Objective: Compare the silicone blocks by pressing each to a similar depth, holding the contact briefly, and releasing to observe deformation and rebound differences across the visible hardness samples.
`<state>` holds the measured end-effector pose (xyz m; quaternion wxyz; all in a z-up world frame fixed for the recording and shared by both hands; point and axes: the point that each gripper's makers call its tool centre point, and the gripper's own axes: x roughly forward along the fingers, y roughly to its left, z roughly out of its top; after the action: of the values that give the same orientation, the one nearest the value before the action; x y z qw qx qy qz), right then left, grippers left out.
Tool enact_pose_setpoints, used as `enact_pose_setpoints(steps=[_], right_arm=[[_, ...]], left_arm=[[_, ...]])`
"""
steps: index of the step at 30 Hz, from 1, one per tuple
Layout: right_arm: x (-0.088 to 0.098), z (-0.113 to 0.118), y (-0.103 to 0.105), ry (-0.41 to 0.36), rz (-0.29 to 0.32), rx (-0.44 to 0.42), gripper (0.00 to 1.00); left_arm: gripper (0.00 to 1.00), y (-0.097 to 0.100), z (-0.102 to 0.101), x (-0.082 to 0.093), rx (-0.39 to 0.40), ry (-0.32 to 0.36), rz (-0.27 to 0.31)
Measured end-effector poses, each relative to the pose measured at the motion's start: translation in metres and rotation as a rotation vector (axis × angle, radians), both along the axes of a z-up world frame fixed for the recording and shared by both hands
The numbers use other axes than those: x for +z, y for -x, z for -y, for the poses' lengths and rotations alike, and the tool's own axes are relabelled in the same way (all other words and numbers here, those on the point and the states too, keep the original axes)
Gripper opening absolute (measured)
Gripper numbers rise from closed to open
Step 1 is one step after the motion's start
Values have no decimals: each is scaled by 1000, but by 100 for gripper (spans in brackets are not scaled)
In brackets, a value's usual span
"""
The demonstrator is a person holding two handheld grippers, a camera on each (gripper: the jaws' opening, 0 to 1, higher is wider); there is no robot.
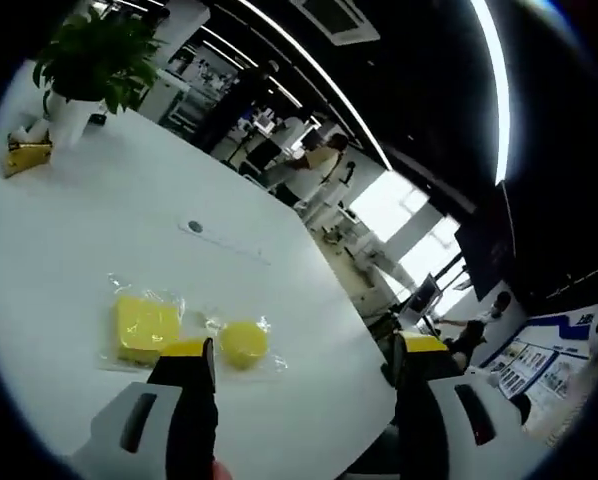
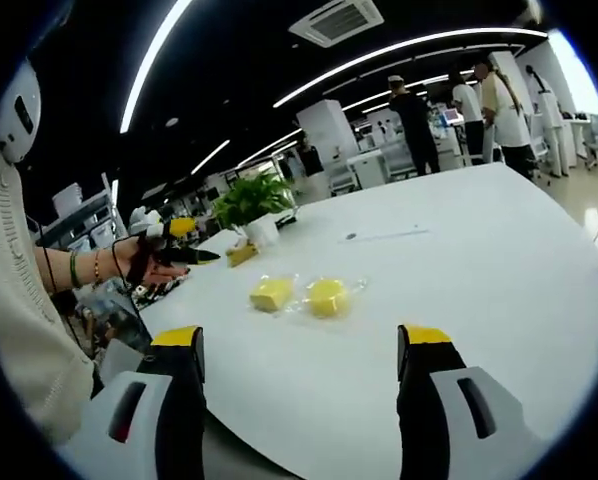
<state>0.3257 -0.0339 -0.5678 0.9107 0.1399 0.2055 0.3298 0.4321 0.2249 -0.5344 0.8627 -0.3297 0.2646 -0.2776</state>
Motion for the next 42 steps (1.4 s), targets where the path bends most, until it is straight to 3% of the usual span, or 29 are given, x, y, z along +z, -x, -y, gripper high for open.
enact_pose_setpoints(steps=[4,7,10,12,15,18,22,28,33,38,42], right_arm=[[-2,7,-5,0,-6,-15,73],[-6,12,-8,4,-15,-27,72],[-11,15,-11,1,-30,-37,72],[-16,16,-12,2,-40,-40,72],[-20,18,-16,1,-47,-52,73],[-21,22,-21,-11,-47,-77,73],[-25,25,-24,-13,-57,-89,73],[-33,35,-26,-5,-80,-107,73],[-39,41,-26,-10,-96,-132,72],[-47,42,-25,-3,-122,-137,71],[-39,42,-32,-52,-106,-163,71]], left_arm=[[78,-18,12,-16,-11,46,-97],[83,-39,14,-28,49,104,-157],[82,-48,20,-38,44,150,-214],[81,-56,21,-50,60,145,-237],[81,-67,27,-63,105,251,-336],[82,-76,34,-71,130,327,-397],[81,-86,41,-89,121,255,-407],[81,-103,44,-109,161,288,-470],[81,-109,48,-131,170,255,-524],[82,-117,53,-147,179,270,-577],[82,-119,58,-157,197,267,-600]])
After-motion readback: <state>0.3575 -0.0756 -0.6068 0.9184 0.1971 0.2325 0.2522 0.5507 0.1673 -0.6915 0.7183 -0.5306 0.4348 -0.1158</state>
